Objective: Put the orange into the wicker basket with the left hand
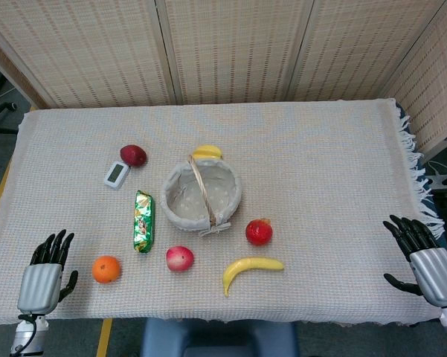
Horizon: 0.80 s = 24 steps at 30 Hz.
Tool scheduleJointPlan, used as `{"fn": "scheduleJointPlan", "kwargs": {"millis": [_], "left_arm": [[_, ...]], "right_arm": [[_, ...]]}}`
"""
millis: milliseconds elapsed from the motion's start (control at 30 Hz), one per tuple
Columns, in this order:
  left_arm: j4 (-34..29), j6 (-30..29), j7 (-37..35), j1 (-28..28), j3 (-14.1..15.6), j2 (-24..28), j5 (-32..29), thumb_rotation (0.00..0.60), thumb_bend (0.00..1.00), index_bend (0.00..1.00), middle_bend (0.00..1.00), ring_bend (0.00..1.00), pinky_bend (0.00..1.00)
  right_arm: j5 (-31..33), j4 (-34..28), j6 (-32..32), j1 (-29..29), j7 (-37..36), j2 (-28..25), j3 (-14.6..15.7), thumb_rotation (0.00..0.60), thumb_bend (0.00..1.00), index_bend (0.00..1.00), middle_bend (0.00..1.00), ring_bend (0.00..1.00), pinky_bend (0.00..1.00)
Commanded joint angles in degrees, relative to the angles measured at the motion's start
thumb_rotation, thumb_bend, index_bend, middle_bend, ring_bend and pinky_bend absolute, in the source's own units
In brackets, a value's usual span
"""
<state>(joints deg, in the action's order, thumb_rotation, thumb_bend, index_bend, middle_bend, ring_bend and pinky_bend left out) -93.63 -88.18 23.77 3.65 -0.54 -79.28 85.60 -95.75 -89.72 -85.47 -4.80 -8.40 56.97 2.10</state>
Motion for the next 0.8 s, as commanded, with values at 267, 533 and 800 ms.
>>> {"fn": "scheduleJointPlan", "kwargs": {"millis": [267,533,800], "left_arm": [[-0.4,-0.1,-0.7,-0.6,0.4,0.4,0.0,0.6,0.4,0.0,0.0,0.02,0.14],[-5.2,3.3,-1.9,0.3,2.0,3.4,0.9,0.6,0.39,0.0,0.0,0.0,0.14],[-4.9,6.8,-0.7,2.2,2.9,1.2,2.8,0.6,0.36,0.0,0.0,0.0,0.13]], "right_arm": [[-0.3,0.4,0.1,0.0,0.1,0.2,0.1,0.6,0.03,0.0,0.0,0.0,0.07],[0.4,-0.1,1.8,-0.8,0.7,0.2,0.1,0.6,0.03,0.0,0.0,0.0,0.07],[-0.3,-0.2,2.5,-1.1,0.6,-0.1,0.6,0.6,0.03,0.0,0.0,0.0,0.07]]}}
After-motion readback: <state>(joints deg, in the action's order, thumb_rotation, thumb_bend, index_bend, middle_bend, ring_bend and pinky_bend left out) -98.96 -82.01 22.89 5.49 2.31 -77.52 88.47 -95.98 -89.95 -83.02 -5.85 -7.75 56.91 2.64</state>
